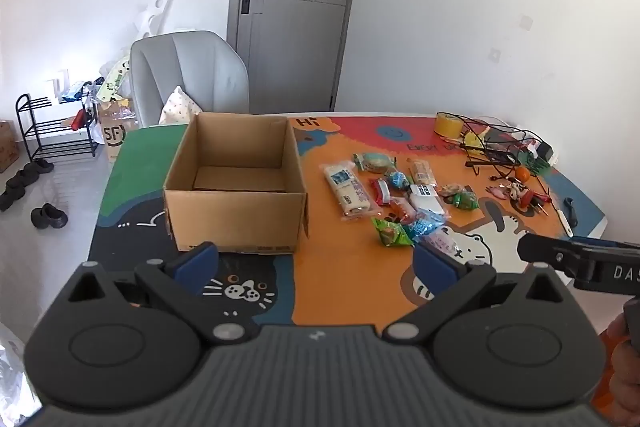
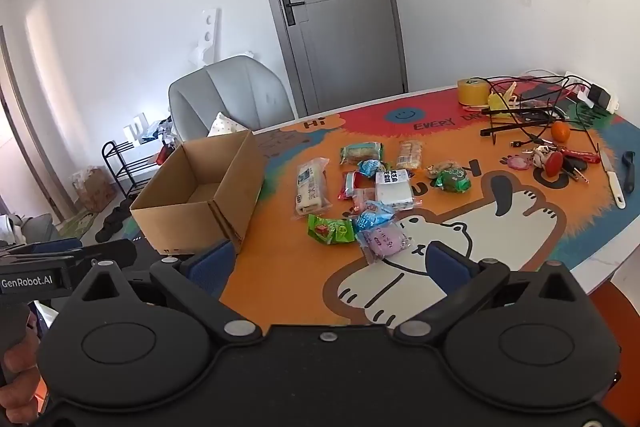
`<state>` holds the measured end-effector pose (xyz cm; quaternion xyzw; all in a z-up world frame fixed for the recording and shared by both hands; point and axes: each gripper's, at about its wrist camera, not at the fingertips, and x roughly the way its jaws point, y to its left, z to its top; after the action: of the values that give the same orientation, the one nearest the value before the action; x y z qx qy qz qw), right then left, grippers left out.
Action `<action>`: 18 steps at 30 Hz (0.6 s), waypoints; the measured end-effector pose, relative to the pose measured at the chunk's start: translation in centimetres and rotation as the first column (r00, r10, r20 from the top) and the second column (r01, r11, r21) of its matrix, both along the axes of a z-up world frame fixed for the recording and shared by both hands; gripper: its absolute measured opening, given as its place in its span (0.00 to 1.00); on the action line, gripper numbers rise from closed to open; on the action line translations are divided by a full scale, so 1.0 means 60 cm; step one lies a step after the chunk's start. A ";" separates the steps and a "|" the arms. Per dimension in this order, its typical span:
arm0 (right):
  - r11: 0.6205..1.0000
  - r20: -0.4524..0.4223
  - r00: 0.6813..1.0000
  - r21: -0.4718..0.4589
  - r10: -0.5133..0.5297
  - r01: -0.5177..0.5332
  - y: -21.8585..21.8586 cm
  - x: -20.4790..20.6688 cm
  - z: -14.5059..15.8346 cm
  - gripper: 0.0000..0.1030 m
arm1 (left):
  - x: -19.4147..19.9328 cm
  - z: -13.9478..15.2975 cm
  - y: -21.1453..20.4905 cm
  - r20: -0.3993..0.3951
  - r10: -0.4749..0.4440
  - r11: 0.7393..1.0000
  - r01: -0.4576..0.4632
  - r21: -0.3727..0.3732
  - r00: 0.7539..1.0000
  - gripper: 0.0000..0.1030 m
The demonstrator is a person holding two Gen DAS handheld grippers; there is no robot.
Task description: Organize snacks
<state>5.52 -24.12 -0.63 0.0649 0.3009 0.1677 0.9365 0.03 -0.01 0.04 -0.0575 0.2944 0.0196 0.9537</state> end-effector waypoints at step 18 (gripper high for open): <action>1.000 -0.001 1.000 -0.005 -0.007 0.007 -0.004 0.002 0.000 1.00 | -0.005 -0.006 0.009 -0.012 -0.007 1.000 0.007 -0.005 1.000 1.00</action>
<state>5.65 -24.38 -0.62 0.0639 0.3014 0.1637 0.9371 -0.28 0.55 -0.33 -0.0588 0.3002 0.0159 0.9519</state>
